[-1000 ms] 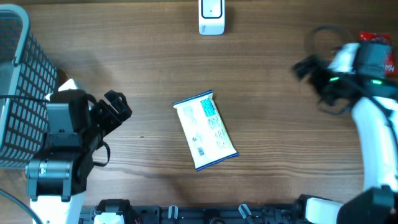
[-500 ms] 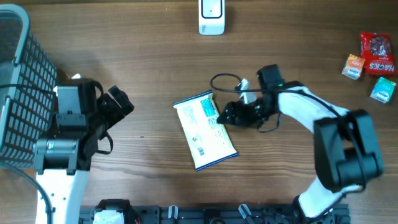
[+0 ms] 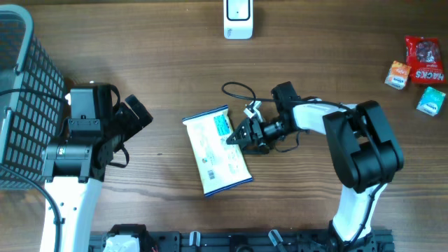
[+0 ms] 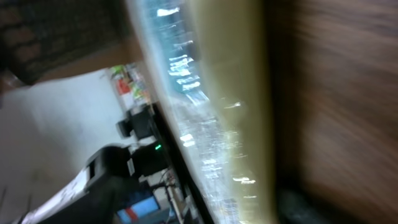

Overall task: Scan the item barcode
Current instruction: 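Release the pack with the left gripper and reach the right gripper to it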

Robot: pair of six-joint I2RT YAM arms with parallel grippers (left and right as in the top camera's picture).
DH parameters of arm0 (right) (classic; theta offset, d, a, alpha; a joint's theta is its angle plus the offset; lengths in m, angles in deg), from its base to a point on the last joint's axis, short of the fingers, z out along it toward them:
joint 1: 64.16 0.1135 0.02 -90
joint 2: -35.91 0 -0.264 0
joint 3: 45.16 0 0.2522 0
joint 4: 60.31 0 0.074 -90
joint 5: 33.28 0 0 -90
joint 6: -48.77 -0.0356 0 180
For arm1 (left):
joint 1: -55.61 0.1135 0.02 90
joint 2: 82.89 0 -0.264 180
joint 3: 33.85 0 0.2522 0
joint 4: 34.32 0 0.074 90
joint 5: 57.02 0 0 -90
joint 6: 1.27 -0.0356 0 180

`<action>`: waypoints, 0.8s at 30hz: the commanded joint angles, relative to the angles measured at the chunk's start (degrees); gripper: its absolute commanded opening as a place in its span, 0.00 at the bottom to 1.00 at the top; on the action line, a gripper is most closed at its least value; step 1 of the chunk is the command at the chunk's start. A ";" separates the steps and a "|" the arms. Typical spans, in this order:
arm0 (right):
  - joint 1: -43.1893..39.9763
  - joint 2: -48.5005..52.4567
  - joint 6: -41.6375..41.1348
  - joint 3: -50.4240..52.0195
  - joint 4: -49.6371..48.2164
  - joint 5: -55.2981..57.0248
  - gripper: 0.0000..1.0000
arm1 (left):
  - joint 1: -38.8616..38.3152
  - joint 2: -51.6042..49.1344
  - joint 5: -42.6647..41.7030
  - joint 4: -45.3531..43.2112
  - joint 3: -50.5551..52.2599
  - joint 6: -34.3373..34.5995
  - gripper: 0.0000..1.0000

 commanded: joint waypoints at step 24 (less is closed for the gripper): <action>-0.61 3.04 -4.76 -0.04 -0.66 14.25 1.00 | 0.42 -0.61 -0.79 -5.03 0.20 0.11 0.96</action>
